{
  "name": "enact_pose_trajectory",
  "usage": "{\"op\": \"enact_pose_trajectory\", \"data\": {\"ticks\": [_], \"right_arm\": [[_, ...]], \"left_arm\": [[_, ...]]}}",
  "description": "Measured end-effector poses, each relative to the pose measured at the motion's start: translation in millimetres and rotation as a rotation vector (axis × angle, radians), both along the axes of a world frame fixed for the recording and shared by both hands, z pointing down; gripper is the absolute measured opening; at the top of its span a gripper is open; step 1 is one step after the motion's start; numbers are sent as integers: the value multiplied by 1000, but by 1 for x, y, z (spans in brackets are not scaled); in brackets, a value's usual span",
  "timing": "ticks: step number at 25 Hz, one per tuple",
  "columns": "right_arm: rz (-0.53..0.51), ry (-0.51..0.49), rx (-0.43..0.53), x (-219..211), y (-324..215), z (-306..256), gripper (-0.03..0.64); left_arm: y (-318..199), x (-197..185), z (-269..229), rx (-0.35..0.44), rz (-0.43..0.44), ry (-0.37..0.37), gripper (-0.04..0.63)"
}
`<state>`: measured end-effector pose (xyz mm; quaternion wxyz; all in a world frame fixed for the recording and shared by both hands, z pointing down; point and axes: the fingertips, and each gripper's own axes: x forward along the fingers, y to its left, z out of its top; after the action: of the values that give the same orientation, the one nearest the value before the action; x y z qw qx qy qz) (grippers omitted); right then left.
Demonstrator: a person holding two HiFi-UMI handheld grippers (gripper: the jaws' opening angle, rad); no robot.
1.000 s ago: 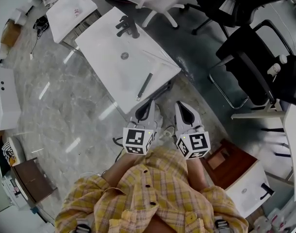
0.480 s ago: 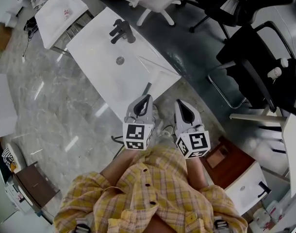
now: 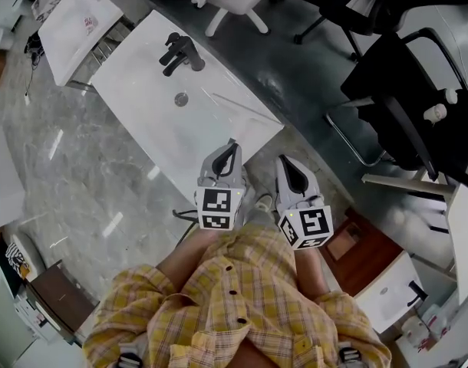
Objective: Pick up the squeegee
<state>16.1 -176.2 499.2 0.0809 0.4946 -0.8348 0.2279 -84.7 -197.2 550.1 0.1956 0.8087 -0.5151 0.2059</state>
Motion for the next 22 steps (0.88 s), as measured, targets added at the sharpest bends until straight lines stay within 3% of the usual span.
{"op": "enact_pose_trajectory", "data": {"ticks": [15,22], "right_arm": [[7,2,-43,-6,-23,22,-3],[18,5,-61,-5,-26,29,-3]], "left_arm": [[-32,-5,51,-118,8,-46,-2],[-43,-2,72,-156,27,-57,53]]}}
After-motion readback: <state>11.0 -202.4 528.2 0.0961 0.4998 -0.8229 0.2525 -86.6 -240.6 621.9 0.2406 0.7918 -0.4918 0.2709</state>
